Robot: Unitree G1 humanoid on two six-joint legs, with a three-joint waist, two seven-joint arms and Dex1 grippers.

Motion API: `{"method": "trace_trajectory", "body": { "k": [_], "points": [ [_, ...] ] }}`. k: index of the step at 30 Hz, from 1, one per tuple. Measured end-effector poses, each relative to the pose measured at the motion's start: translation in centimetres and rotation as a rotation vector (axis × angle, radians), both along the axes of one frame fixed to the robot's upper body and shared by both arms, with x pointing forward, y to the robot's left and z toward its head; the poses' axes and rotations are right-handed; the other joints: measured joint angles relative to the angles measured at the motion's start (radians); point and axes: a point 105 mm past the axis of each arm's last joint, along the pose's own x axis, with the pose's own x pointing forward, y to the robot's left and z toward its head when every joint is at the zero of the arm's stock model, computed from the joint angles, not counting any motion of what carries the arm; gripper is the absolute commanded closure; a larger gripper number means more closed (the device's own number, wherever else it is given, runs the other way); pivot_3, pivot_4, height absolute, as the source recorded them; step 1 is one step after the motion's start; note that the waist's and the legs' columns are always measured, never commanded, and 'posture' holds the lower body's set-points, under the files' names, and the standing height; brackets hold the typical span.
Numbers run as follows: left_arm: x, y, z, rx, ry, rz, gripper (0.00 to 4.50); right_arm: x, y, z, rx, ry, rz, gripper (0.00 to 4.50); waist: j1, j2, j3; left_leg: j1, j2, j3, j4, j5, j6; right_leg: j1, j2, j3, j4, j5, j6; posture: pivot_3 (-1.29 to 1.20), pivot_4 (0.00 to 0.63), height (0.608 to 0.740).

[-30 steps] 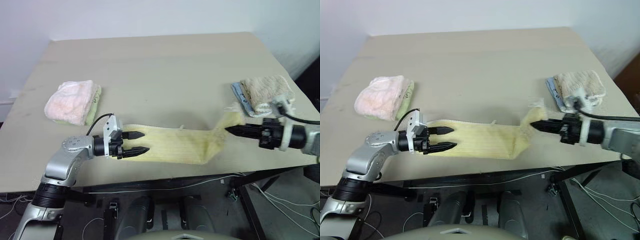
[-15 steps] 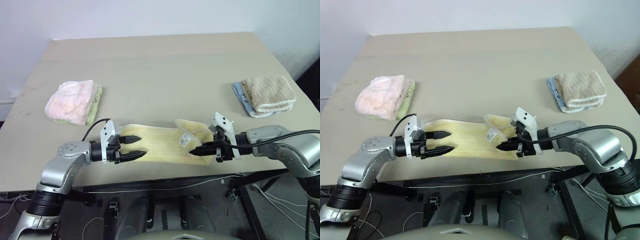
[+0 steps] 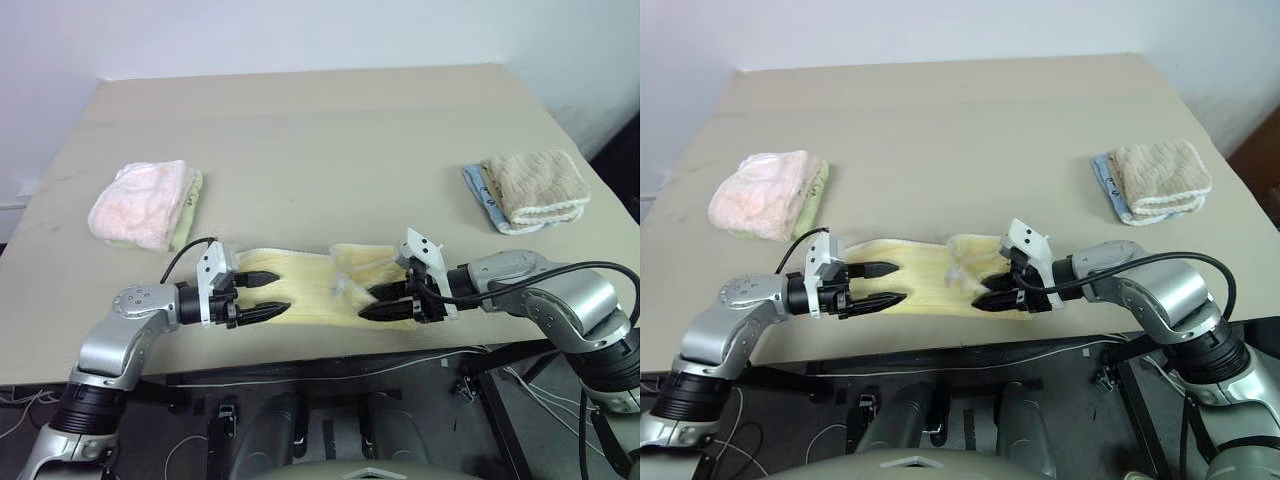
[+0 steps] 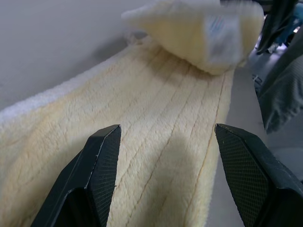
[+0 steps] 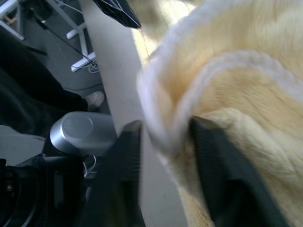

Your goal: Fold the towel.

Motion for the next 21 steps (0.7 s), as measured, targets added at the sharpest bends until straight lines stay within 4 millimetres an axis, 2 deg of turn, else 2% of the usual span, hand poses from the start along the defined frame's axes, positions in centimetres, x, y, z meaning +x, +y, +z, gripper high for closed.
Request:
{"method": "trace_trajectory", "body": {
  "k": [3, 6, 9, 11, 12, 14, 18, 21],
  "points": [
    [0.0, 0.2, 0.2, -0.005, -0.014, 0.001, 1.19, 0.0, -0.1, 1.0, 0.042, -0.013, 0.002, 0.72, 0.000, 0.000, 0.000, 0.000, 0.000, 0.000, 0.000, 0.000, 0.000, 0.000, 0.000, 0.000, 0.000, 0.000, 0.000, 0.00, 0.150, 0.740],
    [0.4, 0.9, 0.5, -0.034, -0.012, 0.031, 1.19, -0.3, -0.6, 3.1, 0.153, -0.062, -0.010, 0.72, 0.004, 0.000, 0.000, 0.000, 0.000, 0.000, 0.000, 0.000, 0.000, 0.000, 0.000, 0.000, 0.000, 0.000, 0.000, 0.00, 0.150, 0.740],
    [1.2, 1.2, 2.1, -0.102, -0.034, 0.047, 1.19, -0.6, -1.6, 4.0, 0.218, -0.073, -0.044, 1.37, 0.010, -0.001, 0.000, 0.000, 0.000, 0.000, 0.000, 0.000, 0.000, 0.000, 0.000, 0.000, 0.000, 0.000, 0.000, 0.00, 0.150, 0.740],
    [1.5, 0.8, 3.6, -0.148, -0.059, 0.026, 1.19, -0.7, -2.1, 4.0, 0.249, -0.057, -0.073, 2.05, 0.016, 0.000, 0.000, 0.000, 0.000, 0.000, 0.000, 0.000, 0.000, 0.001, 0.000, 0.000, 0.000, 0.000, 0.000, 0.00, 0.150, 0.740],
    [1.7, 0.7, 4.2, -0.165, -0.069, 0.014, 1.37, -0.5, -2.2, 4.1, 0.267, -0.056, -0.089, 2.41, 0.018, 0.000, 0.000, 0.001, 0.000, 0.000, 0.000, 0.000, 0.000, 0.001, 0.000, 0.000, 0.000, 0.000, 0.000, 0.00, 0.150, 0.740],
    [2.2, 0.1, 5.2, -0.199, -0.090, -0.005, 1.79, -0.2, -2.4, 4.2, 0.284, -0.065, -0.123, 3.16, 0.021, 0.000, 0.000, 0.001, 0.000, 0.000, 0.001, 0.000, 0.000, 0.001, 0.000, 0.000, 0.001, 0.000, 0.000, 0.00, 0.150, 0.740],
    [3.0, -1.6, 6.2, -0.244, -0.097, -0.078, 3.10, 0.8, -2.1, 3.8, 0.348, -0.066, -0.197, 4.50, 0.022, 0.000, 0.000, 0.001, 0.000, 0.000, 0.001, 0.000, 0.000, 0.001, 0.000, 0.000, 0.001, 0.000, 0.000, 0.00, 0.150, 0.740],
    [3.4, -3.7, 6.5, -0.262, -0.096, -0.159, 4.12, 1.8, -2.3, 3.7, 0.397, -0.078, -0.276, 4.50, 0.024, -0.001, 0.000, 0.001, -0.001, 0.000, 0.001, 0.000, 0.000, 0.001, 0.000, 0.000, 0.001, 0.001, 0.001, 0.00, 0.150, 0.740]
  ]
}}
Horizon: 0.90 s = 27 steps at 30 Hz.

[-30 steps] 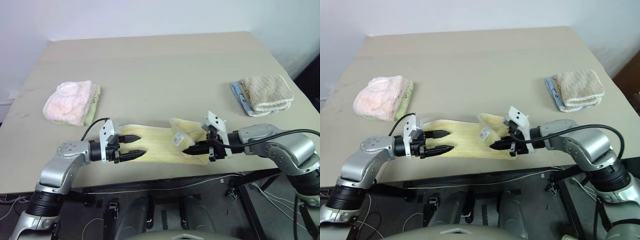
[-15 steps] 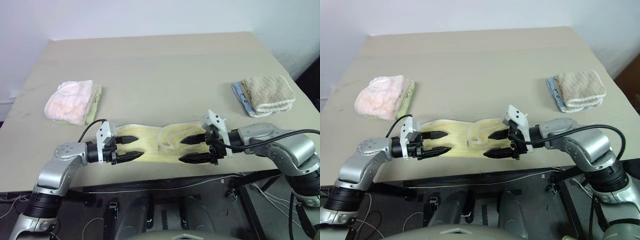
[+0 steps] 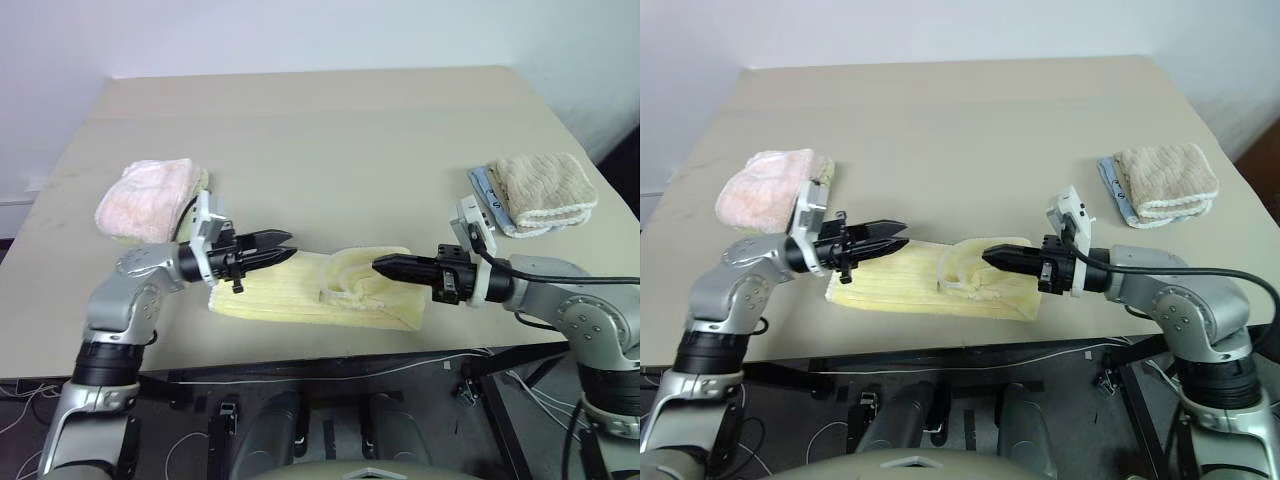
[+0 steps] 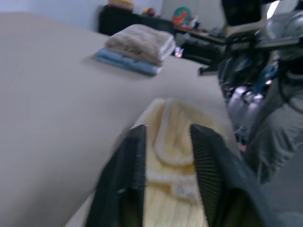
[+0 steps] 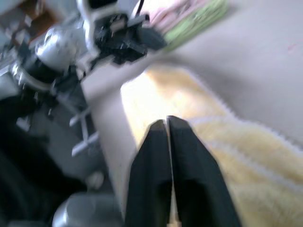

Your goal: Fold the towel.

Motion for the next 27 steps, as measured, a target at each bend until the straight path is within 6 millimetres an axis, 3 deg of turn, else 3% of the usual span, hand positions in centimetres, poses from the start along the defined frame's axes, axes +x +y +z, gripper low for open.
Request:
{"method": "trace_trajectory", "body": {
  "k": [1, 6, 12, 15, 22, 25, 27],
  "points": [
    [0.0, -0.6, 0.0, 0.001, -0.001, -0.025, 4.49, 0.2, -0.1, -0.1, 0.005, 0.001, -0.020, 4.50, 0.000, 0.000, 0.000, 0.000, 0.000, 0.000, 0.000, 0.000, 0.000, 0.000, 0.000, 0.000, 0.000, 0.000, 0.000, 0.00, 0.150, 0.740],
    [0.5, -3.3, -1.0, 0.022, 0.026, -0.099, 4.49, 0.7, -0.9, -1.8, 0.014, 0.025, -0.124, 4.50, -0.002, 0.000, 0.000, 0.000, 0.000, 0.000, 0.000, 0.000, 0.000, 0.000, 0.000, 0.000, 0.001, 0.001, 0.002, 0.00, 0.150, 0.740],
    [1.2, -7.6, 0.1, 0.016, -0.016, -0.180, 4.49, 2.0, -1.3, -2.4, 0.031, -0.013, -0.258, 4.50, -0.002, 0.000, 0.000, 0.001, 0.000, 0.000, 0.001, 0.000, 0.001, 0.001, 0.001, 0.000, 0.002, 0.002, 0.003, 0.00, 0.150, 0.740],
    [1.3, -8.9, -1.3, 0.071, -0.014, -0.184, 4.49, 2.7, -1.8, -3.4, 0.024, -0.006, -0.328, 4.50, -0.001, 0.000, 0.000, 0.001, 0.000, 0.000, 0.001, 0.001, 0.002, 0.000, 0.001, 0.000, 0.002, 0.002, 0.003, 0.00, 0.150, 0.740],
    [-0.1, -7.9, -6.0, 0.321, -0.040, -0.249, 4.49, 3.8, -2.7, -6.7, -0.048, 0.022, -0.463, 4.50, -0.004, 0.000, 0.000, 0.001, 0.000, 0.000, 0.001, 0.000, 0.000, 0.000, 0.001, 0.000, 0.003, 0.001, 0.002, 0.00, 0.150, 0.740],
    [-1.0, -6.4, -8.1, 0.434, -0.066, -0.264, 4.49, 3.5, -2.1, -8.0, -0.061, 0.042, -0.475, 4.50, -0.005, 0.001, -0.001, 0.001, 0.000, 0.000, 0.000, 0.000, 0.000, 0.000, 0.001, 0.000, 0.003, 0.001, 0.002, 0.00, 0.150, 0.740],
    [-1.6, -6.3, -8.4, 0.442, -0.083, -0.272, 4.49, 3.2, -1.4, -9.0, -0.074, 0.056, -0.469, 4.50, -0.004, 0.001, -0.001, 0.001, 0.000, 0.000, 0.000, 0.000, 0.000, 0.000, 0.001, 0.000, 0.003, 0.001, 0.001, 0.00, 0.150, 0.740]
  ]
}}
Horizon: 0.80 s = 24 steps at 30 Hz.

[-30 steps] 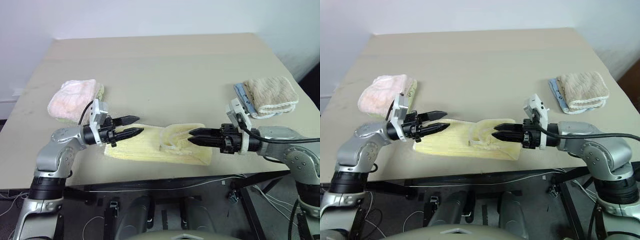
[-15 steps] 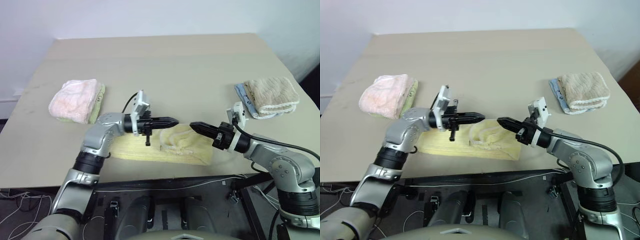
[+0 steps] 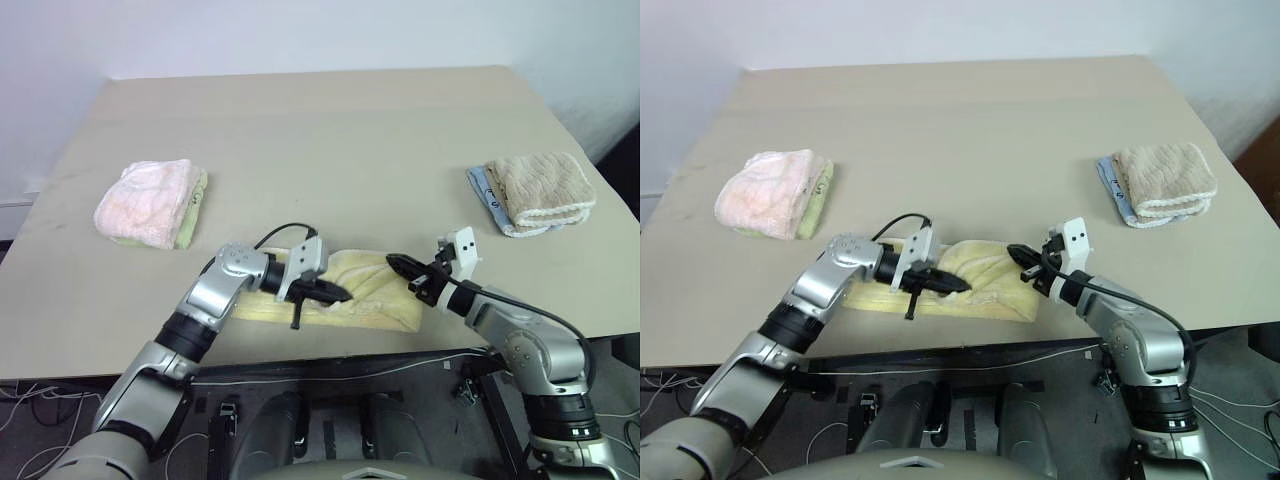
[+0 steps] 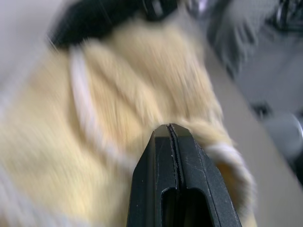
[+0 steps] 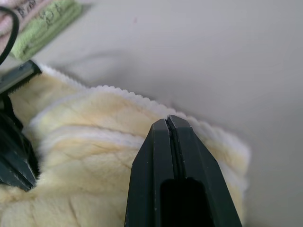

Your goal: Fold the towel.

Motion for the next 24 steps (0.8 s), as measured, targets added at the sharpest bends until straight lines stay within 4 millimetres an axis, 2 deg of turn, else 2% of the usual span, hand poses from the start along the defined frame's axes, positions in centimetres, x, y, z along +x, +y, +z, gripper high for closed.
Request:
{"method": "trace_trajectory", "body": {
  "k": [5, 10, 15, 18, 21, 24],
  "points": [
    [-0.7, 0.1, -0.2, 0.002, -0.003, 0.011, 4.49, 0.0, 1.3, -0.7, -0.093, -0.069, 0.012, 4.50, -0.004, -0.001, -0.003, 0.003, 0.000, 0.000, 0.000, 0.000, 0.000, 0.002, 0.000, 0.000, 0.000, -0.001, -0.001, 0.00, 0.150, 0.740],
    [-0.6, 0.3, -0.1, -0.023, 0.049, 0.069, 4.49, -0.4, 2.3, -0.8, -0.145, -0.126, 0.084, 4.50, -0.010, -0.001, -0.003, 0.005, 0.000, 0.000, 0.000, 0.000, 0.000, 0.004, 0.001, 0.000, 0.001, -0.001, -0.001, 0.00, 0.150, 0.740],
    [0.3, 2.0, 1.6, -0.082, 0.112, 0.157, 4.49, -0.8, 2.1, -0.3, -0.169, -0.145, 0.171, 4.50, -0.011, -0.001, -0.003, 0.005, 0.000, 0.000, 0.001, 0.000, 0.000, 0.004, 0.001, -0.001, 0.001, 0.000, 0.000, 0.00, 0.150, 0.740],
    [0.9, 3.5, 3.0, -0.089, 0.100, 0.201, 4.49, -0.8, 2.4, 0.4, -0.140, -0.145, 0.210, 4.50, -0.010, -0.001, -0.003, 0.005, 0.000, 0.000, 0.001, 0.000, 0.000, 0.004, 0.001, -0.001, 0.001, 0.000, 0.000, 0.00, 0.150, 0.740],
    [1.4, 4.8, 3.3, -0.042, 0.051, 0.224, 4.49, -1.0, 3.3, 1.8, -0.124, -0.183, 0.265, 4.50, -0.009, -0.001, -0.003, 0.005, 0.000, 0.000, 0.000, 0.000, 0.000, 0.003, 0.001, -0.001, 0.001, 0.000, 0.000, 0.00, 0.150, 0.740],
    [1.5, 4.9, 3.3, -0.037, 0.030, 0.232, 4.49, -0.7, 3.7, 2.7, -0.120, -0.213, 0.267, 4.50, 0.000, -0.001, -0.003, 0.005, 0.000, 0.000, 0.001, 0.000, 0.000, 0.002, 0.001, -0.001, 0.000, -0.001, -0.001, 0.00, 0.150, 0.740]
  ]
}}
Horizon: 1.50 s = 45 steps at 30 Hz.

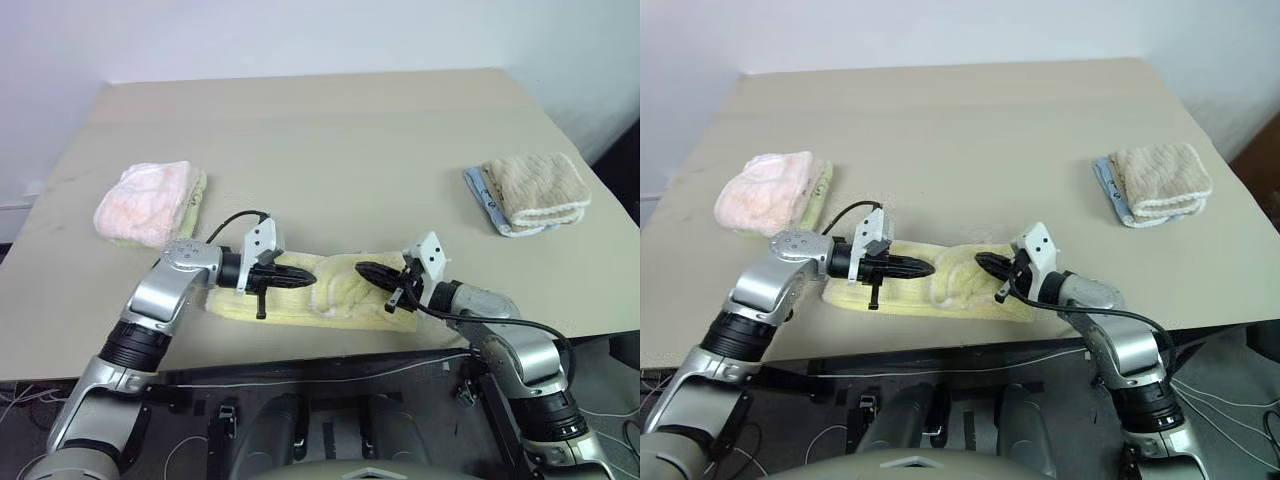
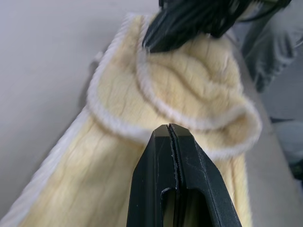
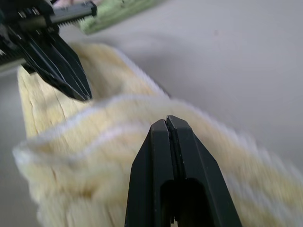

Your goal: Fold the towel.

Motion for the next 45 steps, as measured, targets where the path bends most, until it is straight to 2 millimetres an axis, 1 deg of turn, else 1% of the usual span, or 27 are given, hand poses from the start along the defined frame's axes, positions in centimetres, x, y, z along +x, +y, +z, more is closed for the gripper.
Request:
{"method": "trace_trajectory", "body": {
  "k": [1, 3, 6, 8, 10, 12, 15, 17, 18, 19, 21, 22, 23, 26, 27, 29, 31, 32, 34, 35, 37, 38, 40, 42, 43, 45],
  "points": [
    [0.0, -0.3, 0.1, -0.012, -0.002, -0.002, 4.49, 0.1, 0.1, 0.1, 0.005, -0.002, -0.002, 4.50, 0.003, 0.000, 0.000, 0.000, 0.000, 0.000, 0.000, 0.000, 0.000, 0.000, 0.000, 0.000, 0.000, 0.000, 0.000, 0.00, 0.150, 0.740],
    [0.0, -1.4, 0.8, -0.071, -0.001, -0.021, 4.49, 0.2, 0.4, 0.3, 0.015, -0.006, -0.003, 4.50, 0.007, 0.000, 0.000, 0.000, 0.000, 0.000, 0.000, 0.000, 0.000, 0.000, -0.001, 0.000, -0.001, 0.000, 0.000, 0.00, 0.150, 0.740],
    [-0.2, -3.3, 1.9, -0.163, 0.007, -0.062, 4.49, 0.2, 0.3, 0.1, 0.014, 0.008, -0.011, 4.50, 0.003, -0.001, 0.000, -0.002, -0.001, 0.000, 0.001, 0.000, 0.000, 0.001, -0.001, 0.000, 0.000, 0.001, 0.001, 0.00, 0.150, 0.740],
    [-0.4, -4.3, 2.8, -0.209, -0.002, -0.082, 4.49, 0.3, 0.0, 0.1, 0.035, 0.032, -0.025, 4.50, 0.002, 0.000, 0.000, -0.002, -0.001, 0.000, 0.001, 0.000, 0.000, 0.000, 0.000, 0.000, 0.000, 0.001, 0.003, 0.00, 0.150, 0.740],
    [-0.3, -4.7, 3.4, -0.238, 0.000, -0.084, 4.49, 0.4, -0.5, 0.4, 0.061, 0.050, -0.044, 4.50, 0.000, 0.000, 0.000, -0.002, 0.000, 0.000, 0.000, 0.000, 0.000, 0.000, 0.000, 0.000, 0.001, 0.002, 0.003, 0.00, 0.150, 0.740],
    [-0.3, -4.7, 3.5, -0.243, 0.003, -0.082, 4.49, 0.3, -0.9, 0.8, 0.084, 0.068, -0.048, 4.50, -0.001, 0.000, 0.000, -0.002, 0.000, 0.000, 0.000, 0.000, 0.000, -0.001, 0.000, 0.000, 0.001, 0.002, 0.003, 0.00, 0.150, 0.740],
    [0.3, -4.8, 3.7, -0.255, -0.032, -0.027, 3.93, 0.0, -1.4, 1.5, 0.095, 0.074, -0.023, 3.92, 0.002, 0.000, 0.000, -0.002, 0.000, 0.000, 0.001, 0.000, 0.000, 0.000, 0.000, 0.000, 0.001, 0.002, 0.003, 0.00, 0.150, 0.740],
    [1.1, -4.6, 4.5, -0.293, -0.059, 0.041, 3.25, -0.1, -1.4, 2.0, 0.106, 0.076, -0.009, 3.27, 0.002, -0.001, 0.000, -0.002, 0.000, 0.000, 0.001, 0.000, 0.000, 0.000, 0.000, 0.000, 0.001, 0.002, 0.003, 0.00, 0.150, 0.740],
    [1.2, -4.2, 5.2, -0.320, -0.058, 0.064, 2.94, -0.3, -1.4, 2.2, 0.108, 0.077, 0.011, 2.92, 0.002, -0.001, 0.000, -0.003, 0.000, 0.000, 0.001, 0.000, 0.000, 0.000, 0.000, 0.000, 0.001, 0.002, 0.003, 0.00, 0.150, 0.740],
    [1.2, -3.5, 6.0, -0.342, -0.067, 0.089, 2.66, -0.6, -1.4, 2.5, 0.102, 0.072, 0.032, 2.67, 0.002, -0.001, 0.001, -0.004, 0.000, 0.000, 0.001, 0.000, 0.000, -0.001, 0.000, 0.000, 0.001, 0.002, 0.003, 0.00, 0.150, 0.740],
    [1.7, -1.3, 7.6, -0.357, -0.109, 0.183, 1.86, -0.9, -1.7, 3.2, 0.092, 0.055, 0.063, 1.87, -0.003, -0.001, 0.001, -0.003, 0.000, 0.000, 0.001, 0.001, 0.000, -0.002, 0.000, 0.000, 0.001, 0.002, 0.003, 0.00, 0.150, 0.740],
    [2.2, -0.2, 8.1, -0.347, -0.138, 0.244, 1.52, -1.0, -1.9, 3.5, 0.093, 0.050, 0.070, 1.51, -0.003, 0.000, 0.000, -0.003, 0.000, 0.000, 0.000, 0.001, 0.001, -0.001, 0.000, 0.000, 0.001, 0.002, 0.003, 0.00, 0.150, 0.740],
    [2.8, 1.2, 8.0, -0.305, -0.178, 0.323, 1.17, -1.0, -1.8, 3.8, 0.090, 0.046, 0.087, 1.15, -0.004, 0.000, 0.000, -0.002, 0.000, 0.000, 0.000, 0.001, 0.001, -0.001, 0.001, 0.000, 0.001, 0.002, 0.003, 0.00, 0.150, 0.740],
    [3.6, 5.0, 6.6, -0.201, -0.204, 0.507, 0.20, -1.3, -1.6, 4.2, 0.063, 0.039, 0.144, 0.16, -0.004, -0.001, 0.001, -0.002, 0.000, 0.000, 0.001, 0.000, 0.000, -0.001, 0.000, 0.000, 0.001, 0.002, 0.003, 0.00, 0.150, 0.740],
    [3.5, 6.4, 6.3, -0.184, -0.188, 0.562, 0.05, -1.2, -1.3, 4.3, 0.047, 0.034, 0.169, 0.03, -0.004, -0.001, 0.001, -0.003, 0.000, 0.000, 0.001, 0.000, 0.000, -0.001, 0.000, 0.000, 0.001, 0.002, 0.003, 0.00, 0.150, 0.740],
    [3.2, 8.5, 6.7, -0.156, -0.191, 0.644, 0.05, -1.1, -0.8, 4.4, 0.020, 0.021, 0.216, 0.03, -0.003, -0.002, 0.001, -0.003, 0.000, 0.000, 0.001, 0.000, 0.000, -0.001, 0.000, 0.000, 0.001, 0.001, 0.002, 0.00, 0.150, 0.740],
    [2.7, 11.1, 7.7, -0.124, -0.209, 0.752, 0.05, -0.9, -0.4, 4.5, -0.008, 0.007, 0.258, 0.03, -0.002, -0.002, 0.001, -0.003, 0.000, 0.000, 0.000, 0.000, 0.000, -0.001, 0.000, 0.000, 0.000, 0.001, 0.002, 0.00, 0.150, 0.740],
    [2.3, 12.2, 7.9, -0.129, -0.188, 0.800, 0.05, -0.7, -0.3, 4.5, -0.019, 0.006, 0.269, 0.03, -0.001, -0.002, 0.001, -0.003, 0.000, 0.000, 0.000, 0.000, 0.000, -0.001, 0.000, -0.001, 0.000, 0.001, 0.002, 0.00, 0.150, 0.740],
    [0.8, 14.0, 7.0, -0.154, -0.058, 0.879, 0.05, -0.3, 0.0, 4.2, -0.041, 0.001, 0.292, 0.03, -0.002, -0.002, 0.001, -0.003, 0.000, 0.000, 0.000, 0.000, 0.000, -0.003, 0.000, -0.001, 0.000, 0.001, 0.002, 0.00, 0.150, 0.740],
    [0.2, 14.5, 6.4, -0.164, 0.009, 0.899, 0.05, -0.2, 0.0, 4.1, -0.048, 0.003, 0.299, 0.03, -0.001, -0.002, 0.001, -0.003, 0.000, 0.000, 0.000, 0.000, 0.000, -0.003, 0.000, -0.001, 0.000, 0.001, 0.002, 0.00, 0.150, 0.740],
    [-1.8, 15.0, 4.8, -0.190, 0.179, 0.924, 0.05, 0.1, 0.3, 3.9, -0.066, -0.002, 0.322, 0.03, -0.001, -0.002, 0.002, -0.003, 0.000, 0.000, 0.000, 0.000, 0.000, -0.003, 0.000, -0.001, 0.000, 0.001, 0.003, 0.00, 0.150, 0.740],
    [-2.9, 15.3, 4.5, -0.240, 0.262, 0.938, 0.05, 0.2, 0.5, 3.9, -0.070, -0.004, 0.335, 0.03, -0.001, -0.002, 0.002, -0.003, 0.000, -0.001, 0.000, 0.000, 0.000, -0.003, 0.000, -0.001, 0.000, 0.001, 0.003, 0.00, 0.150, 0.740],
    [-4.2, 15.6, 4.6, -0.314, 0.348, 0.958, 0.05, 0.2, 0.8, 3.8, -0.072, -0.005, 0.356, 0.03, 0.002, -0.003, 0.002, -0.002, 0.000, -0.002, 0.001, 0.000, -0.001, -0.003, 0.000, -0.002, 0.001, 0.001, 0.003, 0.00, 0.150, 0.740],
    [-5.5, 16.2, 4.4, -0.359, 0.402, 1.017, 0.05, 0.1, 1.1, 3.5, -0.073, -0.003, 0.379, 0.03, 0.002, -0.003, 0.002, 0.000, 0.000, -0.002, 0.001, 0.000, -0.001, -0.001, 0.000, -0.002, 0.001, 0.001, 0.003, 0.00, 0.150, 0.740],
    [-6.1, 16.5, 4.0, -0.382, 0.439, 1.049, 0.05, 0.2, 1.2, 3.4, -0.073, -0.003, 0.384, 0.03, 0.001, -0.003, 0.002, 0.001, 0.000, -0.002, 0.001, 0.000, -0.001, 0.000, 0.000, -0.002, 0.001, 0.002, 0.003, 0.00, 0.150, 0.740],
    [-7.1, 16.4, 2.5, -0.423, 0.528, 1.089, 0.05, 0.4, 1.4, 3.0, -0.078, 0.000, 0.387, 0.03, 0.000, -0.003, 0.002, 0.003, -0.001, -0.002, 0.001, 0.000, -0.001, 0.002, 0.000, -0.002, 0.001, 0.002, 0.003, 0.00, 0.150, 0.740]
  ]
}}
